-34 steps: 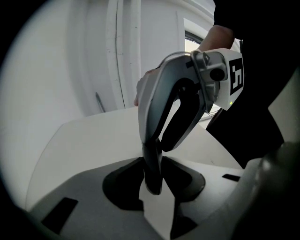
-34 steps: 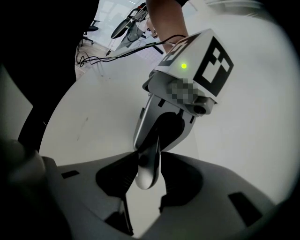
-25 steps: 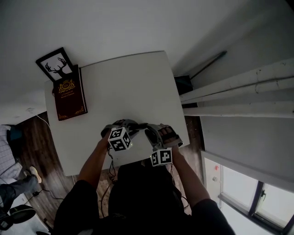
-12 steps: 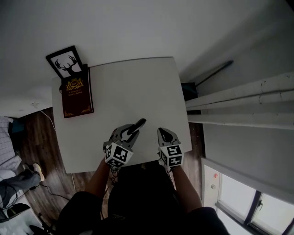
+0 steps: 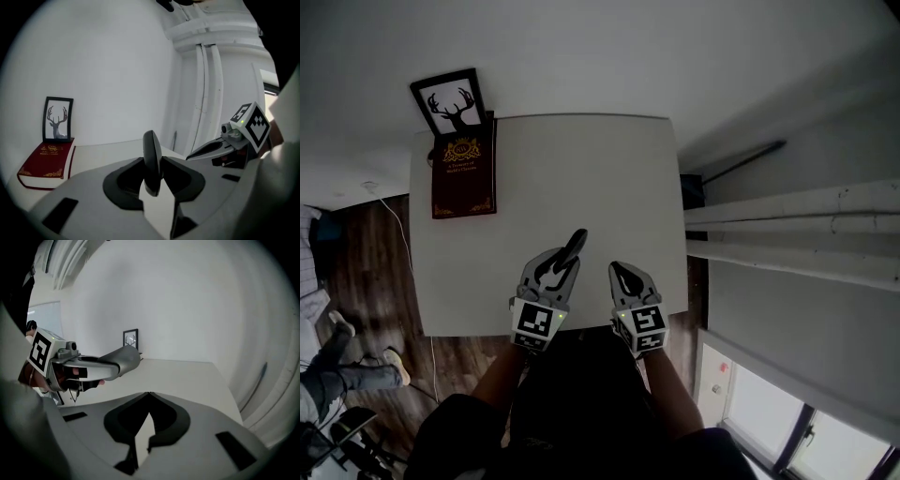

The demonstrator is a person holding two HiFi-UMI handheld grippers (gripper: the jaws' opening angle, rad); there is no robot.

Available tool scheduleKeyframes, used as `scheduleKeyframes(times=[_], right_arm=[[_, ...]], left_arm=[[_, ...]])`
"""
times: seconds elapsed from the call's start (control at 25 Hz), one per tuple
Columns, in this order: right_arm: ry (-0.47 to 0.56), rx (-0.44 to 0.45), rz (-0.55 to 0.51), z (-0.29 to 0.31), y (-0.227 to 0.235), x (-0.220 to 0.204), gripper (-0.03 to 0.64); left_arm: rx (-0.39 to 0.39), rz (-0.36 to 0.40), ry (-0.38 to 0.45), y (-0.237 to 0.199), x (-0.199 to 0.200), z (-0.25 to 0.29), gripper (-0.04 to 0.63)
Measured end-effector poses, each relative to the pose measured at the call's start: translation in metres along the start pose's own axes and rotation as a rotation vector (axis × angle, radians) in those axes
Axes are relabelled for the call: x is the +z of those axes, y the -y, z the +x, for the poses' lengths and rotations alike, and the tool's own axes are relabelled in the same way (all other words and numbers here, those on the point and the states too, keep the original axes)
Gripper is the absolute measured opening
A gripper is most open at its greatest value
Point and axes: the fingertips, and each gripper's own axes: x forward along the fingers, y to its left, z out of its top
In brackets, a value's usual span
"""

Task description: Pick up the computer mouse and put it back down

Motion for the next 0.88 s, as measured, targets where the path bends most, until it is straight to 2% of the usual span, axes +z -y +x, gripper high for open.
scheduleKeyframes(times=[0.24,0.44,0.64,0.88], right_arm=[[0.065,0.031,-0.059,-0.007,-0.014,0.018,0.018],[0.127,0.047,-0.081,-0.033,-0.019,0.034,0.019],[0.208,0.075,-0.153,-0.073,-0.012,0.045,0.019],[0.302,0.078,-0.237,-0.129,-0.013,0.043,0.02]], left_arm=[[0.058,0.054,0.056,0.006,0.016,-0.013,0.118],[0.113,0.064,0.109,0.024,0.031,-0.033,0.118],[0.237,0.123,0.166,0.052,0.045,-0.051,0.118],[0.398,0.093,0.258,0.1,0.061,-0.088,0.118]])
